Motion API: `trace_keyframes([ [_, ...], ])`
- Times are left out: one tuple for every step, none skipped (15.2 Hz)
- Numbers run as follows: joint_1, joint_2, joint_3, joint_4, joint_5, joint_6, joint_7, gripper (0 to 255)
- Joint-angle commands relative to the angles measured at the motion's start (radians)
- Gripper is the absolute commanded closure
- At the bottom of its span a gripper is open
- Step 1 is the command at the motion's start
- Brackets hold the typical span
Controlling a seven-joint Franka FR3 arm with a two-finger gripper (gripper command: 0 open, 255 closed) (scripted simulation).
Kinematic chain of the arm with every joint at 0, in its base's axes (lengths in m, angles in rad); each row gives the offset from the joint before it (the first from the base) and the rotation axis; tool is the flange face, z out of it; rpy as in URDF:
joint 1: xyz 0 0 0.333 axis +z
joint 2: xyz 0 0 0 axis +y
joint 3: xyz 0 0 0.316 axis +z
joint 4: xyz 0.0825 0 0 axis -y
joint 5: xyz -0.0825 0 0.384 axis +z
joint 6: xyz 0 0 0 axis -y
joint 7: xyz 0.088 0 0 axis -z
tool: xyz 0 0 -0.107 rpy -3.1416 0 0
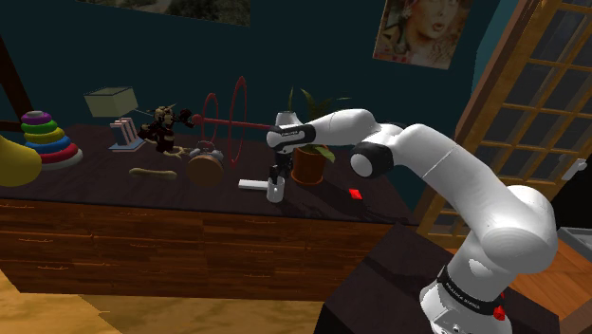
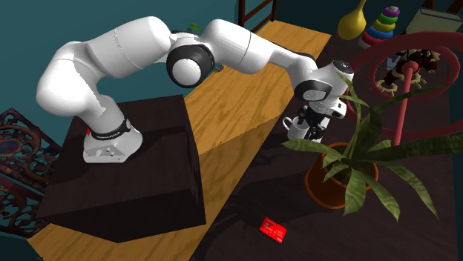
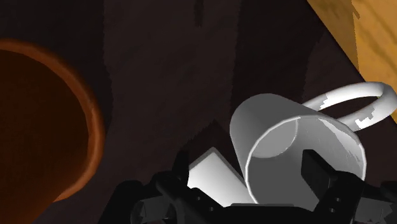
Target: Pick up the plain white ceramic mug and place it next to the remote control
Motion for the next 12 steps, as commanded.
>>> trace_keyframes([
  [0.002, -0.024, -0.003, -0.011, -0.002, -0.014, 0.000, 0],
  [0.004, -0.047, -0.005, -0.018, -0.003, -0.029, -0.001, 0],
  [0.005, -0.068, -0.008, -0.022, -0.006, -0.046, 0.000, 0],
  [0.005, -0.083, -0.009, -0.023, -0.007, -0.060, 0.000, 0],
  [0.006, -0.083, -0.009, -0.024, -0.007, -0.060, 0.000, 0],
  [0.005, -0.083, -0.009, -0.023, -0.007, -0.060, 0.000, 0],
  [0.005, -0.083, -0.009, -0.023, -0.007, -0.060, 0.000, 0],
  [0.005, -0.083, -0.009, -0.023, -0.007, -0.060, 0.000, 0],
  [0.005, -0.083, -0.009, -0.023, -0.007, -0.060, 0.000, 0],
  [0.005, -0.083, -0.009, -0.023, -0.007, -0.060, 0.000, 0],
  [0.005, -0.083, -0.009, -0.023, -0.007, -0.060, 0.000, 0],
  [0.005, -0.083, -0.009, -0.023, -0.007, -0.060, 0.000, 0],
])
